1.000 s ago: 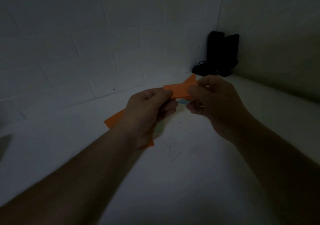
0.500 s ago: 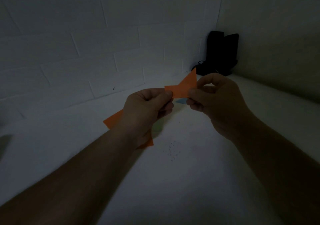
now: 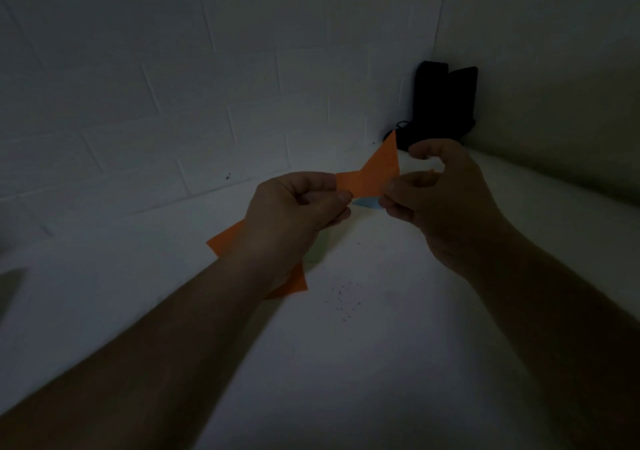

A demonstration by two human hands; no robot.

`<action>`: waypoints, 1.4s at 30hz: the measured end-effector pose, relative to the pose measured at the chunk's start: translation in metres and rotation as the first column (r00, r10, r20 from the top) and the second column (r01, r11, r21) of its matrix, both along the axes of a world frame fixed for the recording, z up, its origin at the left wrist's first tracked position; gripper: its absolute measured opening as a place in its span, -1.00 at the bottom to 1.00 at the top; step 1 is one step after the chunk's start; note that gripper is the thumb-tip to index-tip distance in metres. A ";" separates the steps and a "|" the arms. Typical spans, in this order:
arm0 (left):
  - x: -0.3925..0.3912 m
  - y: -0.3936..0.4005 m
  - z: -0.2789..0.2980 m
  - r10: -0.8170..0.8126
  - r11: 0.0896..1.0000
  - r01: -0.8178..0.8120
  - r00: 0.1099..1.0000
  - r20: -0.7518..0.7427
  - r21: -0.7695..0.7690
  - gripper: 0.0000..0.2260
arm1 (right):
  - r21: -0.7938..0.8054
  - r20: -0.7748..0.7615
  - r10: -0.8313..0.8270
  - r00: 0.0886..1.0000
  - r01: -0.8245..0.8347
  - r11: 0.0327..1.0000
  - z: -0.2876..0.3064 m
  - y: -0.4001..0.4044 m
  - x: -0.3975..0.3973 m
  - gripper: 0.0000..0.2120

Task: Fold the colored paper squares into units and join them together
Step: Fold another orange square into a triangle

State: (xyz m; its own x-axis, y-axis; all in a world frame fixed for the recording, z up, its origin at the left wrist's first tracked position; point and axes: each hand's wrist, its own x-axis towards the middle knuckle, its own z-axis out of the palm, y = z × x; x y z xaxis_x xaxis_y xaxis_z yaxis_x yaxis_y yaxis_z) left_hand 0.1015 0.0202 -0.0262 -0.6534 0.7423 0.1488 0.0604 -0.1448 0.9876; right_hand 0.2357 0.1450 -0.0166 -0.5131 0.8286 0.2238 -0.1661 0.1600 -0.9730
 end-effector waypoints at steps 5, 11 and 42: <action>0.001 0.000 0.001 0.033 0.999 -0.033 0.999 -0.012 0.015 -0.89 | 0.032 -0.005 0.002 1.000 -0.001 0.999 0.000 -0.002 0.000 -0.52; -0.001 0.001 0.001 0.035 0.998 -0.038 0.997 0.063 0.050 -0.92 | -0.084 -0.049 0.107 0.993 -0.111 0.990 0.002 -0.006 -0.001 -0.50; -0.002 0.001 -0.001 -0.026 1.000 0.025 0.999 0.033 0.018 -0.90 | -0.113 -0.036 0.147 0.989 -0.150 0.982 -0.001 -0.005 -0.004 -0.22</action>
State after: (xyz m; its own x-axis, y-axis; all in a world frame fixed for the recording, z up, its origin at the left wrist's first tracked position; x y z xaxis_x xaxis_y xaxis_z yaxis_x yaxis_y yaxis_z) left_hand 0.0999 0.0213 -0.0273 -0.6388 0.7563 0.1410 0.0238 -0.1637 0.9862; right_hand 0.2313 0.1397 -0.0179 -0.6270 0.7650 0.1471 -0.2067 0.0187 -0.9782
